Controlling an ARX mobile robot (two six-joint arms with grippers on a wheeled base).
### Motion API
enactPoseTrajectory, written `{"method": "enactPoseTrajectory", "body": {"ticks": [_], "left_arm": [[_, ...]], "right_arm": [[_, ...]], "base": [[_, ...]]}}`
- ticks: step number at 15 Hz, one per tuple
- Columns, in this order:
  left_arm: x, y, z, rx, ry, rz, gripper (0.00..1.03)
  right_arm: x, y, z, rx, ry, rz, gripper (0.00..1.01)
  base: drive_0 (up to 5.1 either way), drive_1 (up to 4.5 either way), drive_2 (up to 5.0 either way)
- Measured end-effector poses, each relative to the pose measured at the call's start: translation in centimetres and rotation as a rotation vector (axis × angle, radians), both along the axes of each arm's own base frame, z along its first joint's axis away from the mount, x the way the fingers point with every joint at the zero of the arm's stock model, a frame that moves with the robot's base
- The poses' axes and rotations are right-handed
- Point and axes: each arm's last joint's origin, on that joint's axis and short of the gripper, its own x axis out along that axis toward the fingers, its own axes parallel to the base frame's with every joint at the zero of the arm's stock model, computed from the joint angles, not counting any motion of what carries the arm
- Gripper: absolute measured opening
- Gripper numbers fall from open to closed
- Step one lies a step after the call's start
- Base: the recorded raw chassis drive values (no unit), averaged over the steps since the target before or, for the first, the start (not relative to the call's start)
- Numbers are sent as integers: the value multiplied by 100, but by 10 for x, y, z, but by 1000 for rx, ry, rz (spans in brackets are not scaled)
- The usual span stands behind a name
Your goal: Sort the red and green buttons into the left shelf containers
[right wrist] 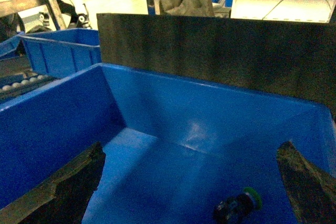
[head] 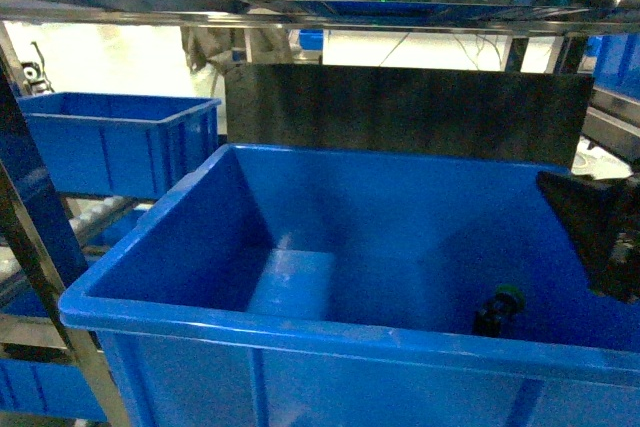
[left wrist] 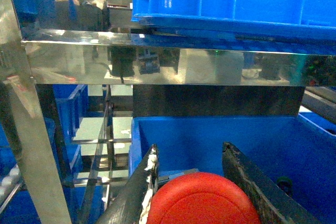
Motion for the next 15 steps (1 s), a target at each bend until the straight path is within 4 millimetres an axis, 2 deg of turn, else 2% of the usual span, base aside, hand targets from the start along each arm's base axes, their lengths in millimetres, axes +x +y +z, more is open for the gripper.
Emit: {"method": "enactPoseTrajectory", "body": {"ticks": [2, 6, 10, 12, 15], "left_arm": [[0, 0, 0, 0, 0, 0, 31], [0, 0, 0, 0, 0, 0, 31], [0, 0, 0, 0, 0, 0, 31], [0, 0, 0, 0, 1, 0, 31], [0, 0, 0, 0, 0, 0, 31]], "right_arm": [[-13, -2, 7, 8, -22, -8, 98], [-86, -18, 24, 44, -31, -139, 98], [-155, -43, 58, 186, -174, -284, 98], [-162, -41, 60, 194, -212, -262, 98], [-162, -41, 59, 199, -205, -260, 98]], "base": [[0, 0, 0], [0, 0, 0], [0, 0, 0], [0, 0, 0], [0, 0, 0]]}}
